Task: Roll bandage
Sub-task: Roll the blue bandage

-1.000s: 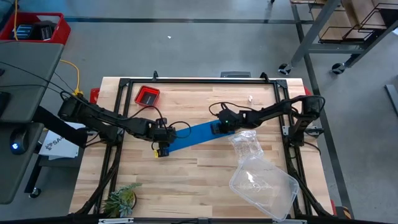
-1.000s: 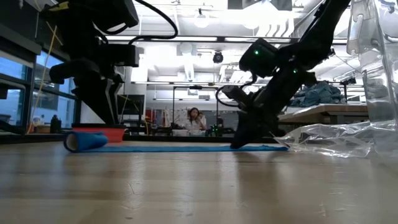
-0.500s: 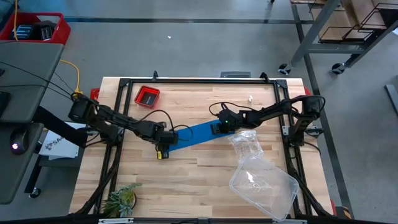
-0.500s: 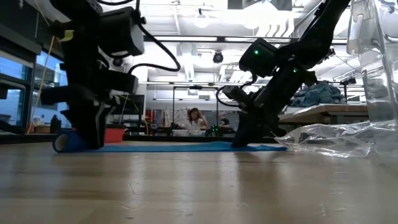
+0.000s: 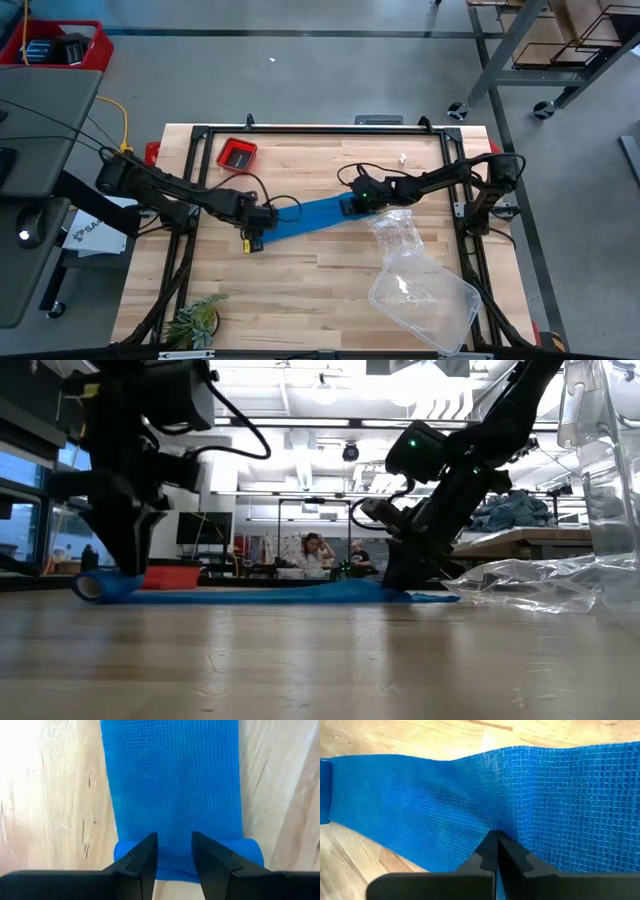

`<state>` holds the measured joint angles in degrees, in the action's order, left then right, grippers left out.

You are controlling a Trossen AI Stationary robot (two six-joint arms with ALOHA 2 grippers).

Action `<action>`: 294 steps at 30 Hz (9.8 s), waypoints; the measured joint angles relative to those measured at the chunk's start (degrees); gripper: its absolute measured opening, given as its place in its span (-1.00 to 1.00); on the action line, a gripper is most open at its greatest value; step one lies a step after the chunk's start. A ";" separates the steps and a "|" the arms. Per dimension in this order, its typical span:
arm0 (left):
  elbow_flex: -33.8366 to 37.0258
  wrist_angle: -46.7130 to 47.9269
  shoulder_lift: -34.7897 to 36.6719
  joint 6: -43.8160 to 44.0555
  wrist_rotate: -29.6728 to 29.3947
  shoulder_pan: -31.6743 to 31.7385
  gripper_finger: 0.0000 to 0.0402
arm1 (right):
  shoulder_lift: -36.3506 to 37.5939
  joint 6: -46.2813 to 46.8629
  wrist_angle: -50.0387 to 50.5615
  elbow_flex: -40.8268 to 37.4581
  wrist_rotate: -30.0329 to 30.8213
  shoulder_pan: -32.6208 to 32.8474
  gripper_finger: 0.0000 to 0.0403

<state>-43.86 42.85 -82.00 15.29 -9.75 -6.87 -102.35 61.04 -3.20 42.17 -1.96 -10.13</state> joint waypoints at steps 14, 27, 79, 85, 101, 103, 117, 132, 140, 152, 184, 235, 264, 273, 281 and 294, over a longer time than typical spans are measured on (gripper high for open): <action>0.00 6.47 0.26 -2.11 1.26 -0.28 -0.43 | -0.04 0.44 -0.02 -0.07 -0.07 0.00 -1.00; -0.02 11.15 4.57 -1.15 2.00 -1.82 -0.43 | 2.49 -0.55 3.21 -0.26 -0.04 -0.09 -1.00; -0.06 7.34 13.38 1.52 0.68 0.22 -0.94 | 2.67 -1.53 1.90 -0.17 -0.22 -0.11 -1.00; -0.05 4.94 15.43 1.06 0.81 0.22 -0.94 | 2.67 -1.51 1.90 -0.17 -0.22 -0.11 -1.00; -0.04 -5.50 -1.79 -0.61 4.61 0.55 -1.00 | 2.67 -1.97 1.71 -0.17 -0.22 -0.11 -1.00; -0.04 -5.00 -2.72 0.42 4.73 0.55 -1.00 | 2.67 -1.97 1.70 -0.17 -0.22 -0.11 -1.00; -0.04 5.21 2.86 3.68 3.97 0.48 -1.00 | 2.67 -2.15 1.62 -0.17 -0.22 -0.11 -1.00; -0.07 -4.33 5.73 2.42 1.80 1.31 -1.00 | 2.67 -2.14 1.62 -0.17 -0.22 -0.11 -1.00; -0.10 -5.09 -1.91 2.23 8.04 7.18 -1.00 | 2.67 -2.58 1.60 -0.17 -0.22 -0.11 -1.00; -0.09 0.13 -2.53 3.52 12.18 5.66 -1.00 | 2.68 -2.58 1.61 -0.17 -0.22 -0.11 -1.00; -0.04 9.37 4.44 6.66 5.21 5.60 -1.00 | 2.75 -2.99 4.92 -0.09 -1.73 0.02 -1.00; -2.70 -29.15 -8.36 5.21 7.26 9.51 -1.00 | 11.69 -0.90 19.79 -0.24 1.95 -0.33 -1.00; -6.92 -8.51 -8.27 -3.20 3.23 9.44 -1.00 | 11.76 -1.51 19.67 -0.19 2.40 -0.33 -1.00; -0.94 -8.85 -1.52 1.36 2.71 9.53 -1.00 | 11.76 -1.53 19.70 -0.17 2.55 -0.33 -1.00; -1.18 -10.37 4.30 1.55 -1.71 9.86 -1.00 | 11.76 -1.53 19.68 -0.17 2.64 -0.34 -1.00; 9.38 -11.87 5.79 12.79 6.44 10.79 -1.00 | 11.76 -1.81 19.69 -0.17 2.64 -0.33 -1.00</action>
<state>-34.48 30.98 -76.20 28.08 -3.31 3.92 -90.59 59.23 16.49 42.00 0.69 -10.46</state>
